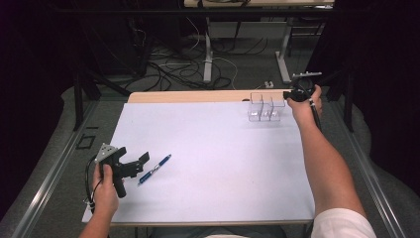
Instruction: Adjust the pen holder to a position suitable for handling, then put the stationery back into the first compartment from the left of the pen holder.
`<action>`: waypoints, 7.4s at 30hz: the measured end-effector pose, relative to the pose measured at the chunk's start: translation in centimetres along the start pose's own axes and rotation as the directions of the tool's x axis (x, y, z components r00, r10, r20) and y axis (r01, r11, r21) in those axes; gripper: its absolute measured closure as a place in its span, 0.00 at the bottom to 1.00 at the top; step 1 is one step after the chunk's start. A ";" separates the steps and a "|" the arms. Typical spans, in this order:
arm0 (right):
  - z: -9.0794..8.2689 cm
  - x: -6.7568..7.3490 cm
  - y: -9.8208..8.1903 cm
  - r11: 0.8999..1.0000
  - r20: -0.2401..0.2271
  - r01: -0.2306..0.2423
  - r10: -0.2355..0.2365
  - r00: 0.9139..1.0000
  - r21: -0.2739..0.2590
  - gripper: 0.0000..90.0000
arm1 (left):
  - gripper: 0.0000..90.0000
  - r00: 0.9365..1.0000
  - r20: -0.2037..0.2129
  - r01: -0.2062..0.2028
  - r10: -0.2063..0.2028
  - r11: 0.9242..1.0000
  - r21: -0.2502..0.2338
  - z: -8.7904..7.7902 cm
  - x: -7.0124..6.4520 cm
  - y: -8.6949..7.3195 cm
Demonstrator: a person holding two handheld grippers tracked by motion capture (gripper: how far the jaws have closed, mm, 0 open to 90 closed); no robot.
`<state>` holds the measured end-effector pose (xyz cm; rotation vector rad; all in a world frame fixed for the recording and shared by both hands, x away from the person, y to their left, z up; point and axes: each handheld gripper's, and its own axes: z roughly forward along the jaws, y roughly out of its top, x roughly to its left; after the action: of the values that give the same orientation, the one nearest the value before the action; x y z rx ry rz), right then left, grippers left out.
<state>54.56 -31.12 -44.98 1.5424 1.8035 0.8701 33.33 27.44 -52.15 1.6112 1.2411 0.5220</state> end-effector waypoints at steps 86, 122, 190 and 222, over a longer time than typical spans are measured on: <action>-0.7 16.5 -2.5 0.933 -0.045 -0.135 0.158 0.986 0.333 0.98 | 0.00 0.999 0.038 -0.007 0.007 1.000 -0.003 0.3 -0.2 0.1; -3.8 16.4 -3.9 0.990 -0.364 0.139 -0.126 0.923 0.008 0.42 | 0.00 0.999 0.021 -0.041 0.040 0.998 0.051 1.0 -0.7 -0.1; -10.9 6.0 -14.9 0.995 -0.325 0.044 -0.071 0.943 -0.088 0.00 | 0.24 0.967 0.021 -0.253 0.256 0.938 0.237 2.9 -3.8 5.1; -11.0 5.4 -15.6 0.999 -0.344 -0.008 -0.009 0.939 -0.047 0.00 | 0.51 0.967 0.121 -0.254 0.225 0.813 0.524 6.6 -3.9 8.0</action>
<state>35.87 -28.47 -50.99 1.4254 2.0057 1.2369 40.84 21.15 -46.92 2.2649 1.2127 0.2883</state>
